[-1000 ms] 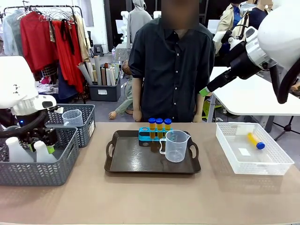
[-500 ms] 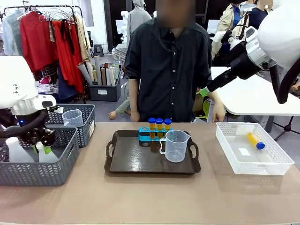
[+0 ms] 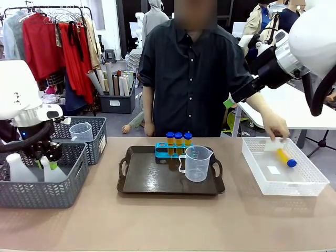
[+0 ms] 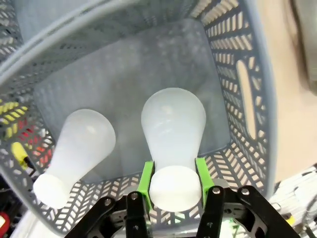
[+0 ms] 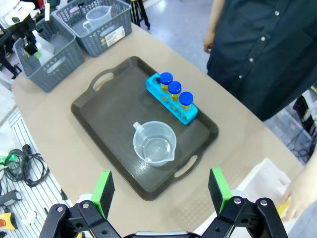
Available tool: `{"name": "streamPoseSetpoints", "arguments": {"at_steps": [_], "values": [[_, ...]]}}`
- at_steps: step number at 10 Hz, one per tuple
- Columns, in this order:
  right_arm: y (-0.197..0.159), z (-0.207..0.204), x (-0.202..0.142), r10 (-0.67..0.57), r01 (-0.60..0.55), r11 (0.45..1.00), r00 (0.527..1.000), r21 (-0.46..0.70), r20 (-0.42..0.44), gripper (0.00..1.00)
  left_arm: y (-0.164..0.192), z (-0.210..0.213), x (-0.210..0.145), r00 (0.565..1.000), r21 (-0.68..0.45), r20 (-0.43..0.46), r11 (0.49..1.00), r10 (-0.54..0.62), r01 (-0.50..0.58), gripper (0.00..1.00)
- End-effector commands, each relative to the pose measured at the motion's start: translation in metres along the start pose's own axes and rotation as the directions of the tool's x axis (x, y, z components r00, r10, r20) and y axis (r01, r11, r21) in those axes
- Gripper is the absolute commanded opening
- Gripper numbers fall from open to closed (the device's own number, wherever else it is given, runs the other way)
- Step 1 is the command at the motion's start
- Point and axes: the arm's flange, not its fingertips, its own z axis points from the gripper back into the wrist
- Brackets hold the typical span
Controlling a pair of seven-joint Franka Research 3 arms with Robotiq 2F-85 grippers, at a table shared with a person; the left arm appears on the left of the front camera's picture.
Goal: Prepare the laboratory tools.
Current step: Pick up one Small flask and place it on the Handle tray.
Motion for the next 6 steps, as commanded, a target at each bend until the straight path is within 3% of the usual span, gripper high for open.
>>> {"name": "streamPoseSetpoints", "arguments": {"at_steps": [1,6], "values": [[0.001,0.0,0.001,-0.007,0.007,1.0,1.0,0.011,0.009,1.0,-0.003,0.035,0.002,0.999,-0.003,0.016,0.999,-0.039,0.039,0.0],[0.001,0.0,0.001,-0.007,0.007,1.0,1.0,0.011,0.009,1.0,-0.043,0.193,0.016,0.964,-0.02,0.126,0.971,-0.234,0.238,0.0]]}}
